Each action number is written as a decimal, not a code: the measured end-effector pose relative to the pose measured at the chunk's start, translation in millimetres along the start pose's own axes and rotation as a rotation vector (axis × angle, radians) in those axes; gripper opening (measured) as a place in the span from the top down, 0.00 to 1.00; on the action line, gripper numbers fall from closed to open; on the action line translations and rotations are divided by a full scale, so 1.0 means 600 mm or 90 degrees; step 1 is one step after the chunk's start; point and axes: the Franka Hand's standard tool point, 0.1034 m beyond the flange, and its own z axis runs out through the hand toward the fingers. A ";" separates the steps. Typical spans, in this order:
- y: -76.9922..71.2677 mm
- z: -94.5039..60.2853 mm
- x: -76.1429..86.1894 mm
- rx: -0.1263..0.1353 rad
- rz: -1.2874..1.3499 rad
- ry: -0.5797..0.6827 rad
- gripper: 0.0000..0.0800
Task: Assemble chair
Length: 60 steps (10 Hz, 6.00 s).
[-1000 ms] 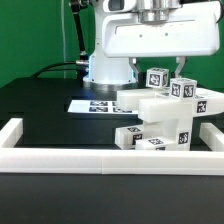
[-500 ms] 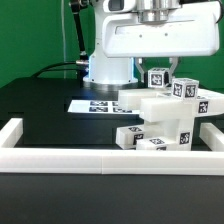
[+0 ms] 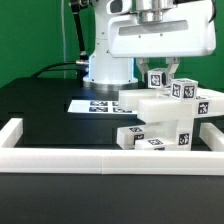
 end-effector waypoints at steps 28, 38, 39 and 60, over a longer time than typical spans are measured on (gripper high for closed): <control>-0.021 -0.009 -0.007 -0.018 -0.440 0.006 0.22; -0.019 -0.007 -0.005 -0.004 -0.211 0.007 0.64; -0.018 -0.007 -0.004 0.006 -0.145 0.005 0.64; -0.025 -0.006 -0.008 0.017 0.017 -0.004 0.19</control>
Offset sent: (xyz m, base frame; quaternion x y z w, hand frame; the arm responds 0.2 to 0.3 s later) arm -0.0038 -0.0011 -0.0087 -0.0030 -0.0056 0.2528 0.9675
